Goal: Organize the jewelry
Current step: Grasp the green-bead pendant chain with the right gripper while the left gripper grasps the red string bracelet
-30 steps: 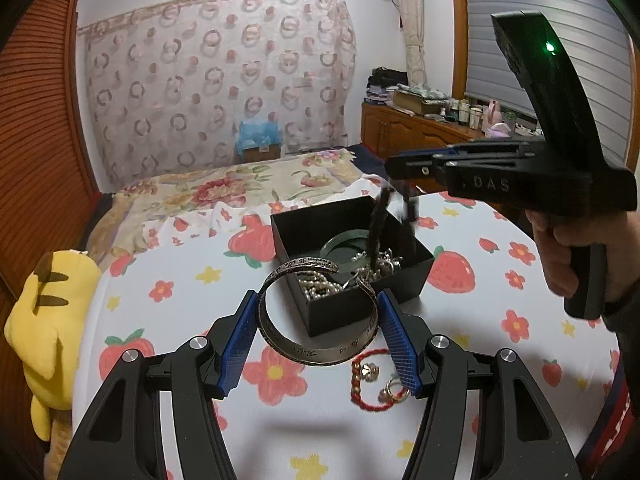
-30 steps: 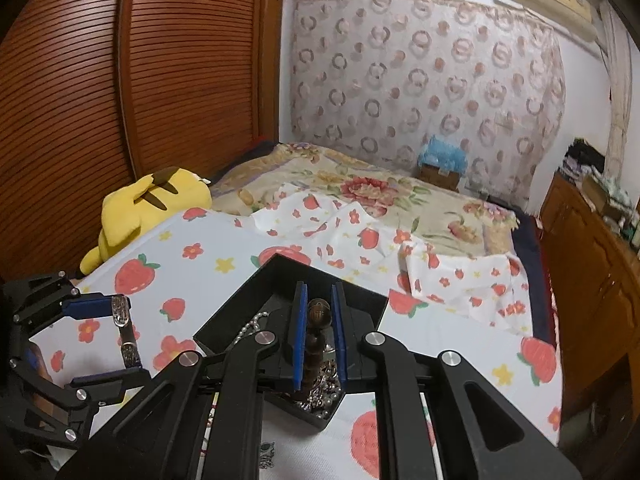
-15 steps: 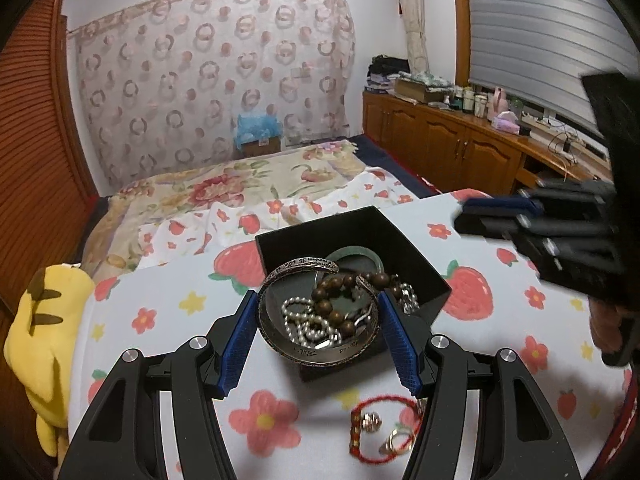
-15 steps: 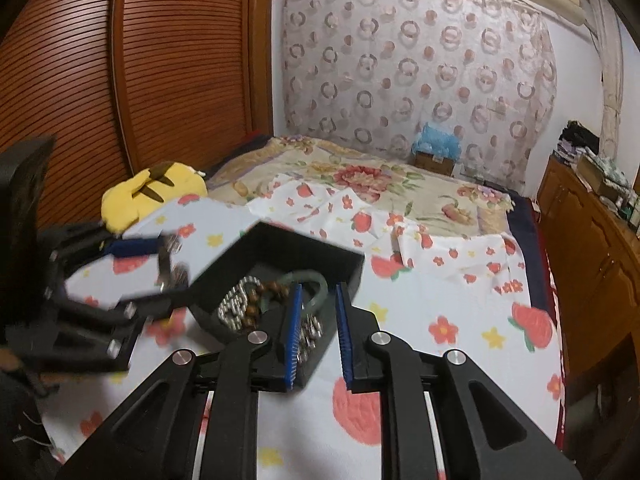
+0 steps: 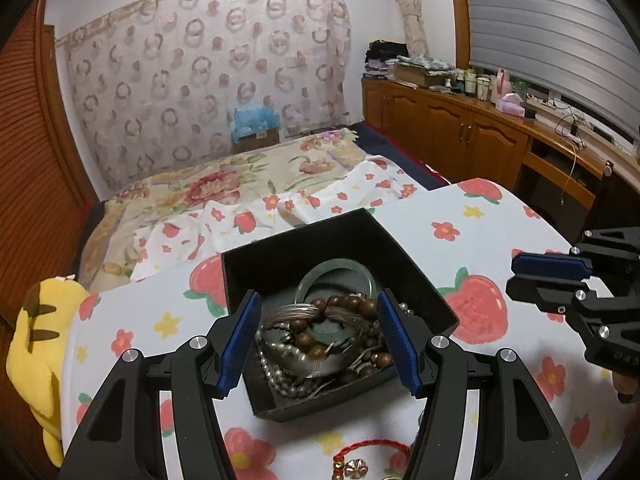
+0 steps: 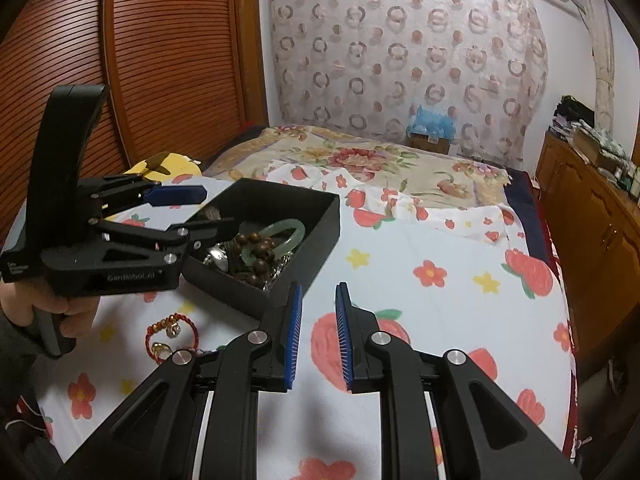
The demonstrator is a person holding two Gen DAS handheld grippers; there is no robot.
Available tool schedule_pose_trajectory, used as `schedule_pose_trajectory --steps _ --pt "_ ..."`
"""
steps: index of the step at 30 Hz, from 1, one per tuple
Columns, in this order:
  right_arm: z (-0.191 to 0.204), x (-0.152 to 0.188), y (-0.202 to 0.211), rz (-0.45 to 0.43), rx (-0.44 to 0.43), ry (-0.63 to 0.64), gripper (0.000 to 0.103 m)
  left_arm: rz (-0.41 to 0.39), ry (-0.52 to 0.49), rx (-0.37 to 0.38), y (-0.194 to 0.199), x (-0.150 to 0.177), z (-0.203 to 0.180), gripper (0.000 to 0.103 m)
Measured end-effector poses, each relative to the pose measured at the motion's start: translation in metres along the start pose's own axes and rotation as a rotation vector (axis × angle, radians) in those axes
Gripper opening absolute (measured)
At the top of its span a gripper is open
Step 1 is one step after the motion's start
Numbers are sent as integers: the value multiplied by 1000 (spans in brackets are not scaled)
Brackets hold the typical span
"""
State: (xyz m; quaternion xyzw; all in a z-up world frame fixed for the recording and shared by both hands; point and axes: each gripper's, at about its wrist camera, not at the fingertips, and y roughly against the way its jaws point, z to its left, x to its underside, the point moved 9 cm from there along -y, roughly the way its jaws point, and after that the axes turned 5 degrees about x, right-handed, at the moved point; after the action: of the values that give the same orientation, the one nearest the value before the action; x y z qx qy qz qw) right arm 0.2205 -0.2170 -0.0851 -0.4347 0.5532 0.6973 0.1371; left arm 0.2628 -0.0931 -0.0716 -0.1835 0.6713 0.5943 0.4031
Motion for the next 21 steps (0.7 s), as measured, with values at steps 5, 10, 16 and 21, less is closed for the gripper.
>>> schedule_pose_trajectory --steps 5,10,16,21 --pt "-1 4 1 0 -6 -6 19 -9 -3 -6 3 -2 -1 59" --pt "14 17 -1 15 -45 8 19 -30 12 1 19 7 3 66" --pt "45 31 -13 65 -90 51 19 -48 16 12 43 26 4 67" --pt "72 47 -29 144 -119 109 19 -46 31 27 59 45 4 69"
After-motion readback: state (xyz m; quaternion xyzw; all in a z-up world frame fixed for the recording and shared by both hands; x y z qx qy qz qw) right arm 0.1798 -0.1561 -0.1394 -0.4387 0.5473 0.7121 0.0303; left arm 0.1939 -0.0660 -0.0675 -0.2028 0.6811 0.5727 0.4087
